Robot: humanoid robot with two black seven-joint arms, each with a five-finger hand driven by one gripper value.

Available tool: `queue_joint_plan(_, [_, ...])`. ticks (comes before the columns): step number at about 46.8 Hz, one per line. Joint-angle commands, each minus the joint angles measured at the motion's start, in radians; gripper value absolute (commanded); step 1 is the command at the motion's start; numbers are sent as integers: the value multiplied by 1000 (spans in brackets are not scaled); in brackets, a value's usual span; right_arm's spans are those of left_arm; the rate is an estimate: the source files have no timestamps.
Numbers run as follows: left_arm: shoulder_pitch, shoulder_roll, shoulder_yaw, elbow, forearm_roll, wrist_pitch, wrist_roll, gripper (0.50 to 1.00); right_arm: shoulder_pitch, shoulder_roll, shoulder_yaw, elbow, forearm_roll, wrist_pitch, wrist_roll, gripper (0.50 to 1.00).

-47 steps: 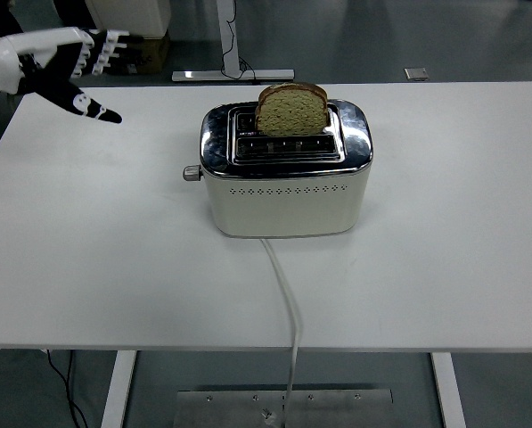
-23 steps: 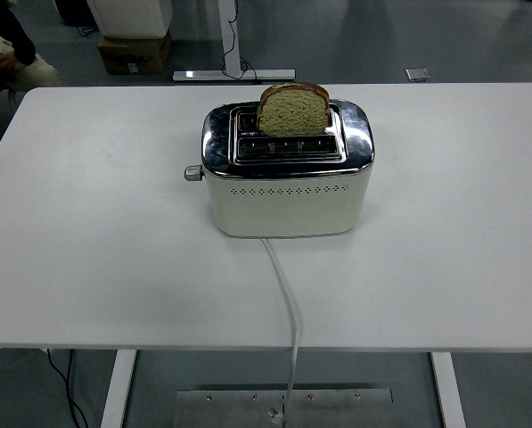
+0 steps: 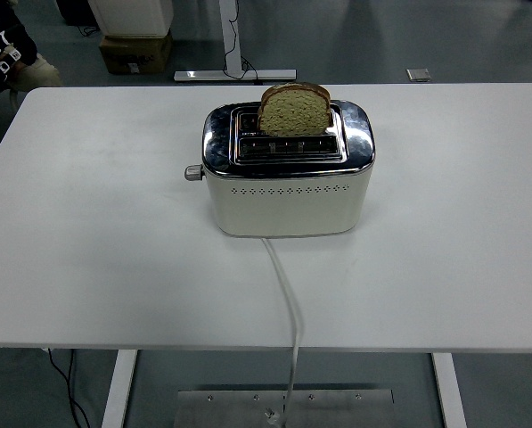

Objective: Press down toaster

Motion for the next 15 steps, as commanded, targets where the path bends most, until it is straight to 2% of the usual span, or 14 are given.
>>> queue_joint_plan(1, [19,-18,-2,7,-2,2,-1,1000,0,0,0,0,0,0,2,1000])
queue_joint_plan(10, [47,-36,-2,11,0,3,-1,1000,0,0,0,0,0,0,3,1000])
queue_joint_plan(15, [56,-42,-1,11,1,23,-1,1000,0,0,0,1,-2,0,6,1000])
